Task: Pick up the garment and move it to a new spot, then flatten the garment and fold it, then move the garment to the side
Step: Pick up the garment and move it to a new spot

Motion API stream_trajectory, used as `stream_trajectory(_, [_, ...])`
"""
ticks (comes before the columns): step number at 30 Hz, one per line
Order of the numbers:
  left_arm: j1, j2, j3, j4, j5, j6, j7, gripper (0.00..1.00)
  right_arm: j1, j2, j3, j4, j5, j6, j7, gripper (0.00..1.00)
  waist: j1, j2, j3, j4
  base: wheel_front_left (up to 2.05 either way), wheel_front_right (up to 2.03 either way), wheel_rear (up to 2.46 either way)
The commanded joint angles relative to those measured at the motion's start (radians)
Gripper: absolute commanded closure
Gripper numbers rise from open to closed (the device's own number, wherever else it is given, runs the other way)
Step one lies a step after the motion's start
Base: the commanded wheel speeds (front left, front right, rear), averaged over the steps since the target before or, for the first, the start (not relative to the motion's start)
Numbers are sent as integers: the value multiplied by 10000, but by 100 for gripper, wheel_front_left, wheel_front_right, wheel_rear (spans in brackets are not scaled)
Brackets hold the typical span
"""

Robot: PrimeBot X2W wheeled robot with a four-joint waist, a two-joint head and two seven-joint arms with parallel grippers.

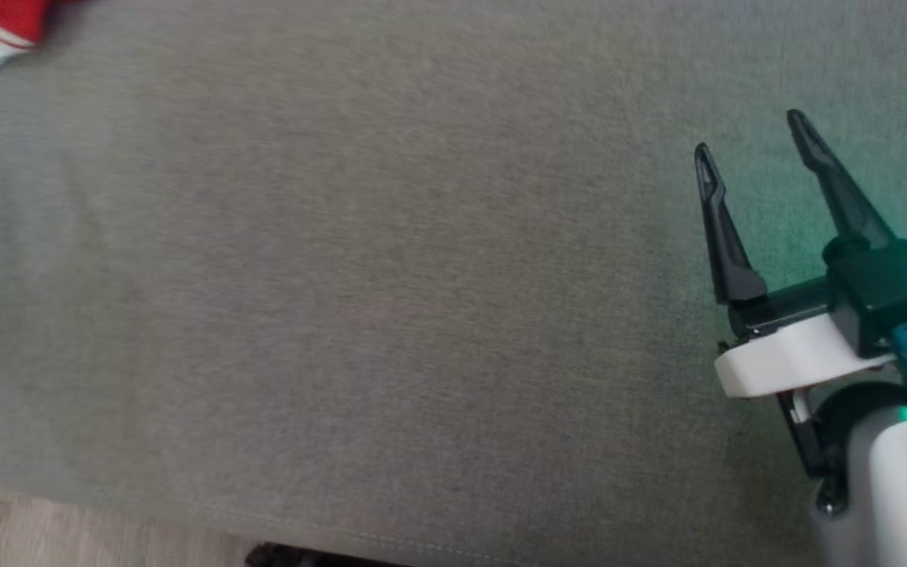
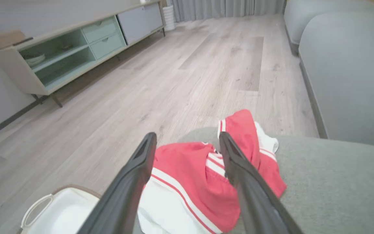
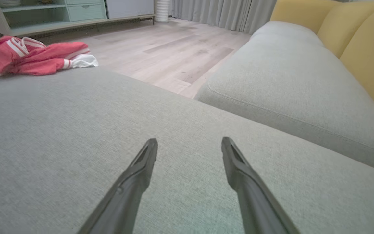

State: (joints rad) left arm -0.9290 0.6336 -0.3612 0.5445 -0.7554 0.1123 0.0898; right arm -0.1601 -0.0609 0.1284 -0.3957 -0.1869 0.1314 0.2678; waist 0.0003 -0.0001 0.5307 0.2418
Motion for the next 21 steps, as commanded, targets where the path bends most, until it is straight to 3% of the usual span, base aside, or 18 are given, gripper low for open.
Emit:
stream_trajectory(1, [-316,597,350,-28,56,-66,45,0,-187,-12,311,-471,-56,-7,72,0,-3,1,634,-474,0,0,0])
stream_trajectory(9, [-1271,-14,-192,2072,381,-499,-194,0,-97,-93,188,-1137,-139,-7,263,0,-3,1,1534,-745,0,0,0])
stream_trajectory(13, [-1641,-80,-369,2952,687,-173,-281,0,-113,-84,119,-1217,-115,-7,221,0,-3,1,1710,-846,0,0,0])
stream_trajectory(17, [-1894,-127,-458,3611,765,-205,-367,0,-154,-65,61,-1200,-105,-7,148,0,-3,1,1773,-891,0,0,0])
stream_trajectory(18, [-1943,-140,-461,3764,752,-238,-377,19,-174,-57,49,-1171,-98,-7,117,0,-3,1,1773,-898,0,0,0])
stream_trajectory(19, [-1987,-141,-453,3899,736,-277,-424,53,-195,-47,36,-1139,-91,-7,77,0,-3,1,1768,-902,0,0,0])
stream_trajectory(21, [-2073,-78,-462,4126,765,-358,-598,100,-249,-24,10,-1061,-54,-7,-14,0,-3,1,1735,-906,0,0,0])
